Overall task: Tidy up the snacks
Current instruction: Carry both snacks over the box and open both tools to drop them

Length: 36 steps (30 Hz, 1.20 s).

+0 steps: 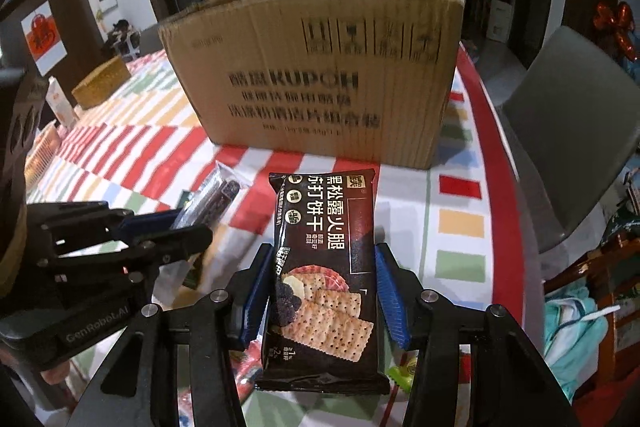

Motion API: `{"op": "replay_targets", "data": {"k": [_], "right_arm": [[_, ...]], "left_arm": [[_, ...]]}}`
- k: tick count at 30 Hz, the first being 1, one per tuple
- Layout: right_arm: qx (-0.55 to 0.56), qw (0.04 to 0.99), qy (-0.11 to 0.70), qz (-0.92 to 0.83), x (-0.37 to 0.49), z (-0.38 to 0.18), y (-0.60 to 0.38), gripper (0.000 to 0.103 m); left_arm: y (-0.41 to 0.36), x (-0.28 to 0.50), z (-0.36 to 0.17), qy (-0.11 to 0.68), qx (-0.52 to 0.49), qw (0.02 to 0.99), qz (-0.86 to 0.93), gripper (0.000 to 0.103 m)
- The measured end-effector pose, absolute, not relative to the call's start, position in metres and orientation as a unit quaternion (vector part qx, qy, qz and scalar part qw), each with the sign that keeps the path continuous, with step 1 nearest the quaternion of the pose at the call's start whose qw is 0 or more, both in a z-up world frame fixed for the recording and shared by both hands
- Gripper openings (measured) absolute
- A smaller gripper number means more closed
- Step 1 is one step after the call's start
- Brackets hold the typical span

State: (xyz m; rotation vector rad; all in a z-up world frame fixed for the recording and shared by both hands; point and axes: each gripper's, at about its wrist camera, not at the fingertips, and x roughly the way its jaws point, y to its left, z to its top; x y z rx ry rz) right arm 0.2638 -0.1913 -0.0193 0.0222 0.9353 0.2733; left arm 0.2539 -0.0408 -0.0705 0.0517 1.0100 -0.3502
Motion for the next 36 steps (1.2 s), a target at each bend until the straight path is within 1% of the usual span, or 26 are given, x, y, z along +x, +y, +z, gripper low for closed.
{"op": "replay_targets", "data": {"k": [22, 36], "right_arm": [[0.02, 0.927, 0.348, 0.135, 0.257, 0.073, -0.197, 0.051], [0.013, 0.939, 0.311, 0.143, 0.291, 0.118, -0.186, 0.051]], "left_arm": [[-0.029, 0.239, 0.025, 0.371, 0.017, 0.913, -0.167, 0.019], [-0.024, 0.266, 0.074, 0.321, 0.031, 0.934, -0.154, 0.019]]}}
